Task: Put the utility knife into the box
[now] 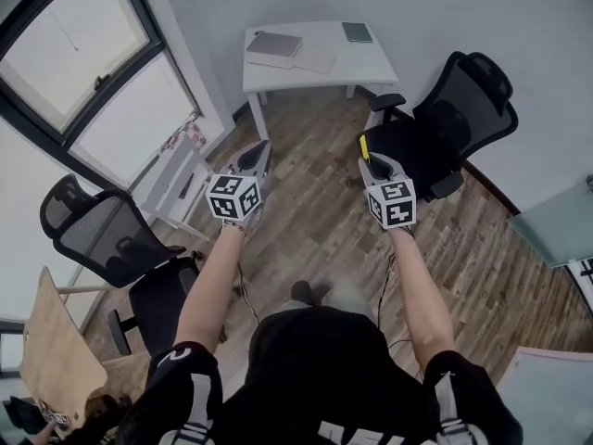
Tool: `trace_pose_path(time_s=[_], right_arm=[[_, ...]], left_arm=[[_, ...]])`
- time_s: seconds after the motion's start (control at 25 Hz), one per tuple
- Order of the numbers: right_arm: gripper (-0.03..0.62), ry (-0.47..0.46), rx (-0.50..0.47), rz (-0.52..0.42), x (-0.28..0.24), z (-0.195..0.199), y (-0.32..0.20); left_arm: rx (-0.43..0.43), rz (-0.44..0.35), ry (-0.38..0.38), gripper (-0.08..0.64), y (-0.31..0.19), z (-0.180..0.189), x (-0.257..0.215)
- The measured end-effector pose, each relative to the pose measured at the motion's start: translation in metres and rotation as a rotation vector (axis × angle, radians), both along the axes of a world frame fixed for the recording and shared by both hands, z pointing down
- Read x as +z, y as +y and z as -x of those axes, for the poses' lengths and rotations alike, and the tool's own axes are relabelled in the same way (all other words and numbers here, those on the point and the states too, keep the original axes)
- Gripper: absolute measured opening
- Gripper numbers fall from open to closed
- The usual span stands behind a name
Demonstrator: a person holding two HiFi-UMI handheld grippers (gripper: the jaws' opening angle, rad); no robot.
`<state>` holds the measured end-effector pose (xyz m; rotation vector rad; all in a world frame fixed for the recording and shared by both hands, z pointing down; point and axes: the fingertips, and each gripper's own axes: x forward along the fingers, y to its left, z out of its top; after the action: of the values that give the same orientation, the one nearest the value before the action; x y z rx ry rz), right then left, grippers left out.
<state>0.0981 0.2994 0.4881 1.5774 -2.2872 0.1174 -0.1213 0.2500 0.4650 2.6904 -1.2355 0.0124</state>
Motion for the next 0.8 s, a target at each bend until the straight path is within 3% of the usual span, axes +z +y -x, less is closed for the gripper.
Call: trace_pose_path(time_s=[0.36,0.8], right_arm=[[0.072,-0.017,0.001,0.020,0.021,-0.010,-0.058],[0.072,-0.024,-0.039,0.017,0.019,-0.038,-0.203]], left_arm=[[-0.003,0.026,-0.014,0.025,-0.054,-0.008,0.018],[-0.018,-0.008,-0.018,0.025,-0.188,-0.034,-0.002]])
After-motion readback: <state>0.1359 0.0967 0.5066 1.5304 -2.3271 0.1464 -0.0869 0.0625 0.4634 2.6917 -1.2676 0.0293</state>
